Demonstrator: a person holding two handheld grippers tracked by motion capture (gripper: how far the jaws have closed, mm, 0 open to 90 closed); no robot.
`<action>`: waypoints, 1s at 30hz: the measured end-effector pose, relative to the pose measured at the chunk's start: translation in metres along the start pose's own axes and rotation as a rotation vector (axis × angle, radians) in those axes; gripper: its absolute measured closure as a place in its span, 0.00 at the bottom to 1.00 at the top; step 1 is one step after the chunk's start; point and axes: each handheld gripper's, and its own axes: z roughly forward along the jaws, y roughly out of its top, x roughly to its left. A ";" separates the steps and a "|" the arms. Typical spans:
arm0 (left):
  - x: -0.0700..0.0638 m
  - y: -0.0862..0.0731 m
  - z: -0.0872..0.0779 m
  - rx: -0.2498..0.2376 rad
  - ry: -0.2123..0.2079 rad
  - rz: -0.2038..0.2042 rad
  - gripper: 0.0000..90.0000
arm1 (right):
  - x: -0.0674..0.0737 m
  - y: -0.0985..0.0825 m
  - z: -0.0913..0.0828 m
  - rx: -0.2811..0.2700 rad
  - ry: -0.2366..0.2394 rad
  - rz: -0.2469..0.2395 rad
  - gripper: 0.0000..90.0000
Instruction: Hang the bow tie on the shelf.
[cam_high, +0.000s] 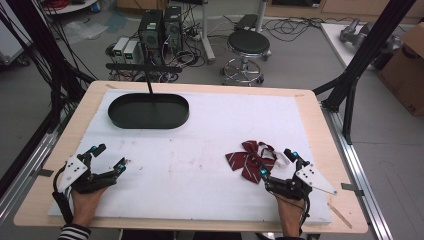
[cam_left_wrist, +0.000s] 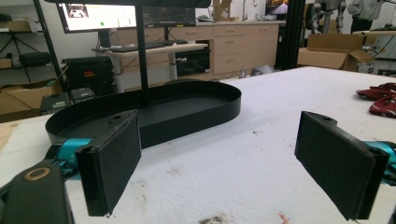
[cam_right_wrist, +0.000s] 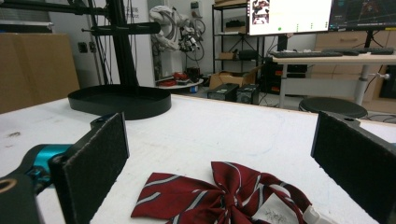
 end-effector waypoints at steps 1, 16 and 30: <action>0.000 0.000 0.000 0.000 0.000 0.000 0.17 | -0.001 0.001 0.000 0.010 -0.003 -0.003 0.03; 0.000 0.000 0.000 0.004 -0.001 0.000 0.17 | -0.025 0.037 0.010 0.238 -0.021 -0.033 0.03; 0.000 0.000 0.000 0.004 -0.001 0.000 0.17 | -0.052 0.053 0.029 0.503 -0.006 -0.054 0.17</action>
